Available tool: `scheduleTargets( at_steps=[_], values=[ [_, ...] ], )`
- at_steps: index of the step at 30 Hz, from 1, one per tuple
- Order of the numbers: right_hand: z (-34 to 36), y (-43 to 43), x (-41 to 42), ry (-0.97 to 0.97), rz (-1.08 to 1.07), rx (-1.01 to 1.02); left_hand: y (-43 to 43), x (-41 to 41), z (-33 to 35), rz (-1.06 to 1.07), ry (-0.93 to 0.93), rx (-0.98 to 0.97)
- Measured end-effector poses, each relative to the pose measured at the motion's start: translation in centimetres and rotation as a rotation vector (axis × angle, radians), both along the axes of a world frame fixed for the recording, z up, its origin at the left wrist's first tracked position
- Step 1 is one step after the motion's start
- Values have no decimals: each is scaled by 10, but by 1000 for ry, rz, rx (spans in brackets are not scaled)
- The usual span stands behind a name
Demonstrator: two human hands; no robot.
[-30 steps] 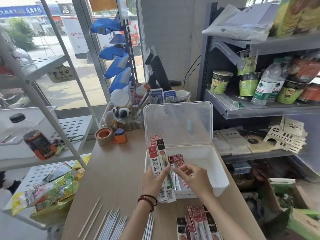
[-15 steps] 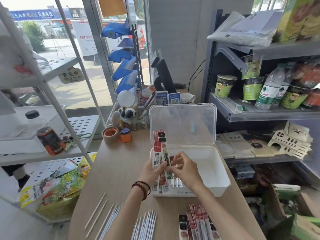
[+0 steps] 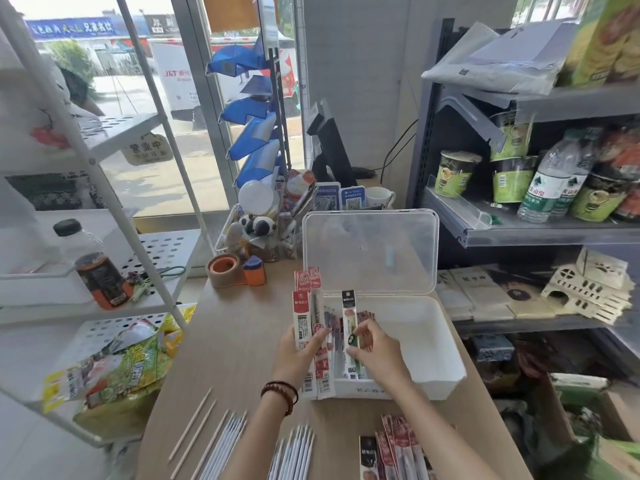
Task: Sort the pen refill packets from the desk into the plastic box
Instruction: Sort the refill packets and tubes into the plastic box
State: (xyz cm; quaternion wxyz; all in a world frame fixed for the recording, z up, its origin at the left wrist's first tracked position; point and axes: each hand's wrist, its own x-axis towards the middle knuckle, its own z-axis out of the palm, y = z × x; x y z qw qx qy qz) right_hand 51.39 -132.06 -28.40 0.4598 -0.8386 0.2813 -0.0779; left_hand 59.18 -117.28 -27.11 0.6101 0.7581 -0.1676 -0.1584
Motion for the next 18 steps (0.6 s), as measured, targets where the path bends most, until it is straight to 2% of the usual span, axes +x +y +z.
scheduleTargets(
  at_steps=[7,12,18],
  values=[
    [-7,3,6,168,57,-41,-1,6,1,-11,155,-15],
    [-8,4,7,216,39,-89,-2,4,2,-17,114,9],
    [-6,6,6,273,17,-160,0,5,-1,-6,153,3]
  ],
)
